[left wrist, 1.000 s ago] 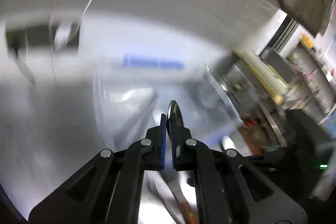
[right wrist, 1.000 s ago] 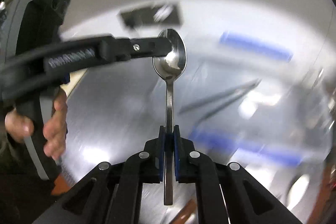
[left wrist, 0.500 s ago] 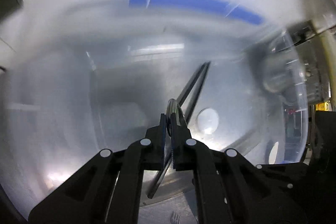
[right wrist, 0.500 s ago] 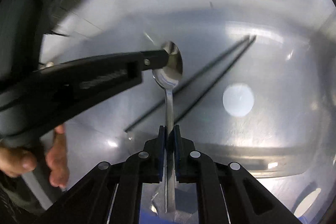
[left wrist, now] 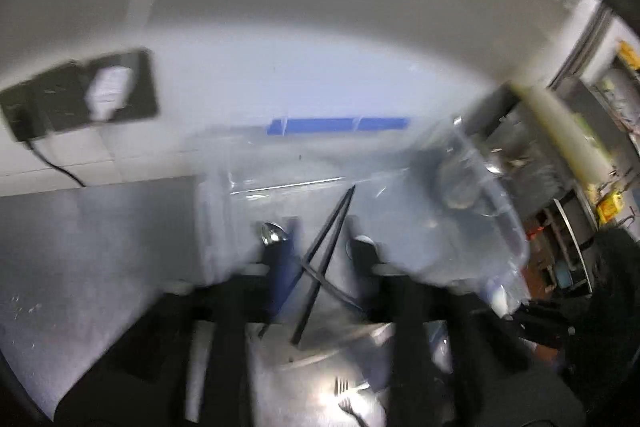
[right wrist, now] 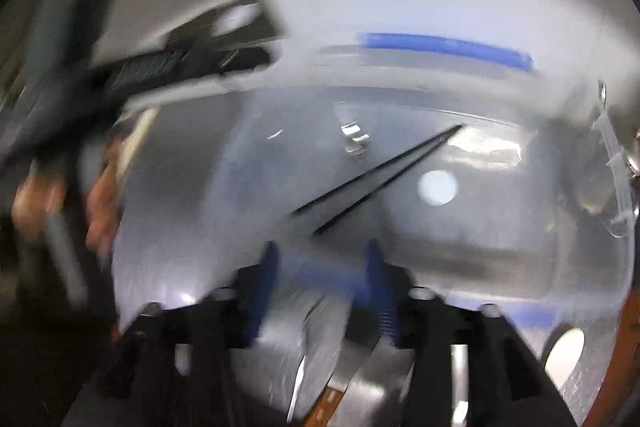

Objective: Organize utensils

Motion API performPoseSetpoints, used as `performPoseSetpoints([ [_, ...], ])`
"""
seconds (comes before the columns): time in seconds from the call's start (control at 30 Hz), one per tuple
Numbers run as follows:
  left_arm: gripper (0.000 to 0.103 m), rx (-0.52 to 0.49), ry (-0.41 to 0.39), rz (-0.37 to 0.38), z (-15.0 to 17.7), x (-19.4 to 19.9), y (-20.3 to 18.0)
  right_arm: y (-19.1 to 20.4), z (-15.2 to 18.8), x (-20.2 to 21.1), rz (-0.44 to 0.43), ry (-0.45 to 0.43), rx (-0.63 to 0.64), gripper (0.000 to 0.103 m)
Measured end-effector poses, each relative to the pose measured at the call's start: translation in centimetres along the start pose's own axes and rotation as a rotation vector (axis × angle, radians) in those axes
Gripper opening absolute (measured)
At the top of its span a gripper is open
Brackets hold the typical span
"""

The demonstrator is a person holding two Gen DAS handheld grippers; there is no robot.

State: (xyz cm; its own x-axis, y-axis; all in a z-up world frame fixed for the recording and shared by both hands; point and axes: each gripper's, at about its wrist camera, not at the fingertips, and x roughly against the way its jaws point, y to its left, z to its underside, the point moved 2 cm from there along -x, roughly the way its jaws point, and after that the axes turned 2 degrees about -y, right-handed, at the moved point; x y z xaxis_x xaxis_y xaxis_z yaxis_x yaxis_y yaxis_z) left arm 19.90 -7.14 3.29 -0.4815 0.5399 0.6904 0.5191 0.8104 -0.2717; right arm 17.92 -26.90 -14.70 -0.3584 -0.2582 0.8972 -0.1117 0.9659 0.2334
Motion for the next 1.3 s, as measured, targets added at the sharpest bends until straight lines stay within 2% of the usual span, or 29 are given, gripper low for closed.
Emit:
performPoseSetpoints([
  [0.03,0.073,-0.003,-0.05,0.0,1.6,2.3,0.2,0.7,1.3,-0.4,0.009,0.019,0.038,0.052],
  [0.1,0.072,-0.025,-0.066,-0.03,4.2,4.5,0.6,2.7,5.7,-2.7,0.088,0.104,0.109,0.052],
  [0.13,0.072,-0.029,-0.047,-0.035,5.2,4.5,0.6,3.5,8.4,-4.9,0.119,0.184,0.132,0.052],
  [0.2,0.072,-0.005,0.015,-0.026,7.9,4.4,1.2,4.2,11.7,-7.8,0.113,0.28,0.122,0.05],
  [0.27,0.072,0.037,0.105,-0.007,11.1,3.8,2.1,4.6,13.5,-9.6,0.113,0.324,0.106,0.049],
  [0.4,0.072,0.098,0.234,0.02,15.8,2.0,3.1,4.3,16.4,-11.9,0.196,0.391,0.078,0.048],
  [0.5,0.072,0.177,0.315,0.091,18.5,0.8,3.4,3.8,17.3,-12.6,0.188,0.396,0.042,0.042],
  [0.57,0.072,0.223,0.36,0.124,19.9,-0.3,3.5,3.6,17.3,-12.6,0.206,0.383,0.031,0.029],
  [0.6,0.072,0.253,0.383,0.142,20.6,-1.0,3.4,3.3,17.3,-12.6,0.207,0.381,0.019,0.015],
  [0.7,0.072,0.337,0.463,0.207,22.2,-2.7,3.4,1.7,17.3,-12.0,0.117,0.393,-0.082,0.008],
  [0.77,0.072,0.366,0.495,0.228,23.5,-3.5,2.9,0.9,17.2,-11.8,0.077,0.395,-0.124,0.008],
  [0.83,0.072,0.39,0.54,0.245,24.5,-4.3,2.4,0.2,17.7,-11.1,-0.022,0.403,-0.203,0.007],
  [0.93,0.072,0.454,0.627,0.265,26.4,-5.7,1.3,-0.6,18.1,-10.1,-0.115,0.404,-0.269,0.007],
  [1.0,0.072,0.475,0.645,0.291,27.1,-6.0,0.6,-1.4,17.9,-10.0,-0.153,0.406,-0.297,0.007],
  [1.1,0.072,0.487,0.645,0.289,27.4,-6.1,0.1,-2.1,18.2,-9.7,-0.207,0.405,-0.338,0.007],
  [1.17,0.067,0.496,0.64,0.281,27.6,-6.1,0.0,-2.4,18.3,-9.6,-0.23,0.404,-0.348,0.007],
  [1.23,0.039,0.51,0.656,0.278,28.0,-6.3,-0.1,-2.6,18.4,-9.5,-0.243,0.403,-0.344,0.007],
  [1.27,0.034,0.521,0.668,0.277,28.3,-6.5,-0.1,-2.7,18.4,-9.5,-0.246,0.404,-0.341,0.007],
  [1.3,0.022,0.531,0.678,0.276,28.5,-6.7,0.0,-2.9,18.4,-9.0,-0.248,0.404,-0.339,0.007],
])
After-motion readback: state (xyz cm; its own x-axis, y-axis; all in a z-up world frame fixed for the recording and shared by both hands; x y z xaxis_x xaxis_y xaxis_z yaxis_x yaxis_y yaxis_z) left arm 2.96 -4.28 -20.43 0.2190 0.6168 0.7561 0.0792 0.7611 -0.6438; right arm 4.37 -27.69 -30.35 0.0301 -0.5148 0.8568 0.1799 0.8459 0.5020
